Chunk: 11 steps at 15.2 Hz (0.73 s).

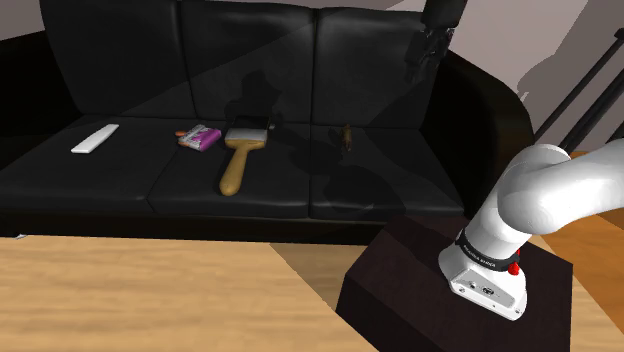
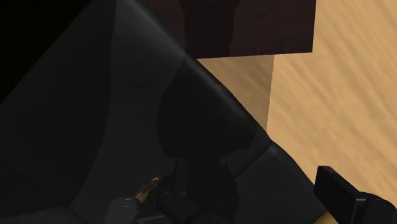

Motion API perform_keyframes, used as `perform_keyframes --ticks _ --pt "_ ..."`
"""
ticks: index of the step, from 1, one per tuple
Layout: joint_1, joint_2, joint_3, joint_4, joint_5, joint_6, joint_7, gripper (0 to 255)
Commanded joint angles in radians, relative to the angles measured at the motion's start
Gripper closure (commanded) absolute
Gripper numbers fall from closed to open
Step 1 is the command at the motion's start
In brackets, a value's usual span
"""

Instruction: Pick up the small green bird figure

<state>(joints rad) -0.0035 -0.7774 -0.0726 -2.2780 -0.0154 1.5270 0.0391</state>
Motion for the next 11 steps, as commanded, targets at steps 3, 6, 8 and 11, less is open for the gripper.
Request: perform_keyframes --ticks 3,6,8,11 --pt "-0.011 0.025 -0.007 -0.04 -0.003 0.079 0.014 0" --pt "-0.027 0.073 -0.018 -0.09 -0.008 0.198 0.035 0" --pt "-0.037 0.113 -0.026 -0.116 -0.01 0.277 0.048 0" --pt "-0.051 0.182 -0.039 -0.145 -0.012 0.396 0.067 0"
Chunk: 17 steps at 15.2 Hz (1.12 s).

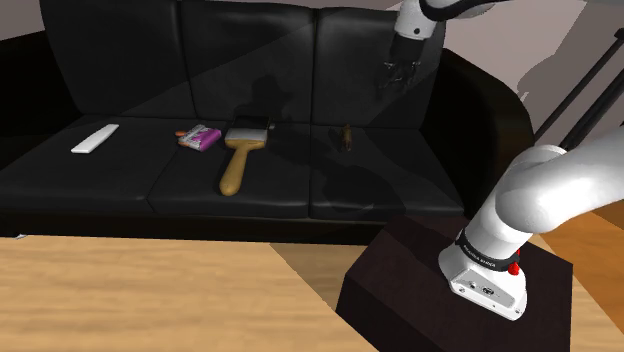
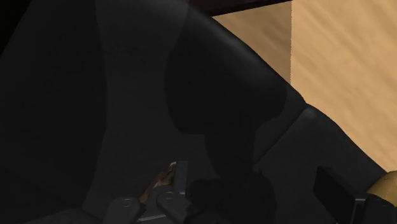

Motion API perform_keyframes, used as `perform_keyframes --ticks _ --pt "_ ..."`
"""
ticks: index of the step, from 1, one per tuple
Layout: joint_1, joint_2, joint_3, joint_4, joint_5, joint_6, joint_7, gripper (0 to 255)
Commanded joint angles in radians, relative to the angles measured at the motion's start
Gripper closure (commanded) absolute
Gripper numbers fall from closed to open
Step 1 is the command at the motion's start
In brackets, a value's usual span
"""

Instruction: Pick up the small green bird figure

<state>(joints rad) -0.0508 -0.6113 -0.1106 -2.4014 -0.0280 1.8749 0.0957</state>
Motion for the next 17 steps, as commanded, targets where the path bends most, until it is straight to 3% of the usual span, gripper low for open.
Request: perform_keyframes --ticks 1,9,17 --pt "-0.008 0.042 -0.006 -0.028 0.0 0.087 0.017 0" --pt "-0.037 0.286 -0.047 -0.028 0.015 0.385 0.056 0" --pt "-0.054 0.573 -0.092 0.064 0.087 0.63 0.062 0"
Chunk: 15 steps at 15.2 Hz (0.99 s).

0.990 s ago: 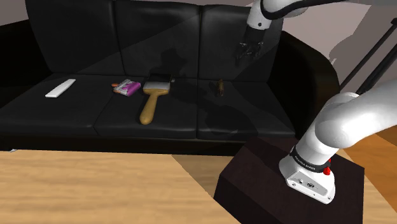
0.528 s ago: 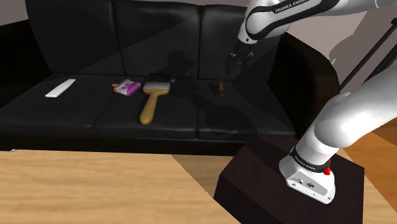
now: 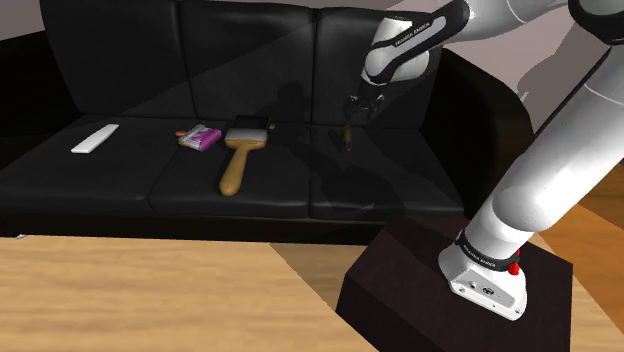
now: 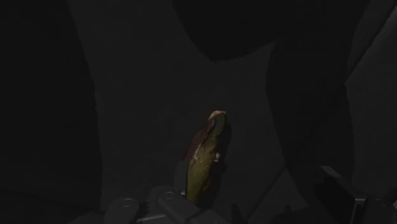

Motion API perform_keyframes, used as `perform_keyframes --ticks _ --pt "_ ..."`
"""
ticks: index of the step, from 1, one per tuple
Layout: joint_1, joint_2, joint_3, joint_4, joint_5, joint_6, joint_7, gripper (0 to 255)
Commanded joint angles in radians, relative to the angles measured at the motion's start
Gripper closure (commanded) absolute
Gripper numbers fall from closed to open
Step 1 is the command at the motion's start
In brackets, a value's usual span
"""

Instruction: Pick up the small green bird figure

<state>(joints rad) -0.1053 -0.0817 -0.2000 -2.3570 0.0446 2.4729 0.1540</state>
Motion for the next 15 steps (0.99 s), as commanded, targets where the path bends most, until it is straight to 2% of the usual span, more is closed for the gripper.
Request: perform_keyframes --ticks 1,10,15 --pt "-0.002 0.081 -0.007 0.037 0.029 0.057 0.0 0" --pt "-0.065 0.416 -0.002 0.25 0.192 0.224 -0.044 0" --pt "-0.079 0.461 0.016 0.252 0.218 0.268 -0.064 0"
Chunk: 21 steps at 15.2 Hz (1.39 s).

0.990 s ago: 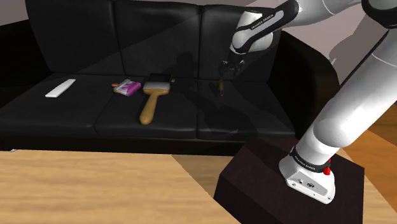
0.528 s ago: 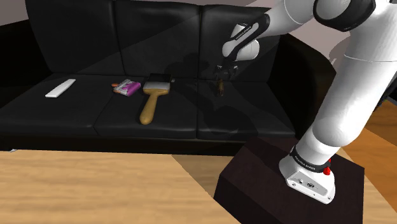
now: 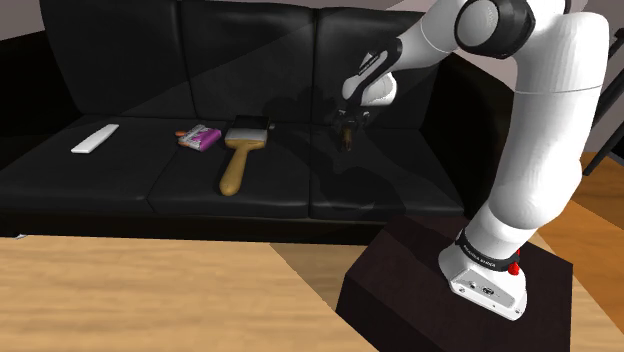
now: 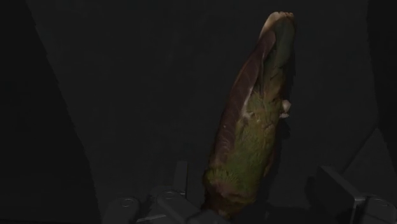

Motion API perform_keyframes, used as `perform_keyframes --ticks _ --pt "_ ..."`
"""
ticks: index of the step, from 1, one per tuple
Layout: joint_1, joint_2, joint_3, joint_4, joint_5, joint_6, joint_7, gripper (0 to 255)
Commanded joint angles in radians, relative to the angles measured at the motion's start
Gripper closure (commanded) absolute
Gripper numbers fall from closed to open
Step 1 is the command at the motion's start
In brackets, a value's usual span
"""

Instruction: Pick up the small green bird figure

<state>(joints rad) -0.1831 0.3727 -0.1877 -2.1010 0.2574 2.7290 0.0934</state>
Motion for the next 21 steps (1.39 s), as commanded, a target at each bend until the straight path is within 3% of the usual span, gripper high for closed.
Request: perform_keyframes --ticks 1,5,6,15,21 --pt "-0.005 0.017 0.008 -0.004 0.011 0.022 -0.008 0" --pt "-0.014 0.045 0.02 -0.003 0.026 0.049 -0.021 0" --pt "-0.014 0.043 0.02 -0.004 0.026 0.048 -0.021 255" --pt "-0.014 0.045 0.02 -0.003 0.026 0.049 -0.021 255" --pt "0.006 -0.018 -0.007 -0.003 -0.009 -0.014 0.009 255"
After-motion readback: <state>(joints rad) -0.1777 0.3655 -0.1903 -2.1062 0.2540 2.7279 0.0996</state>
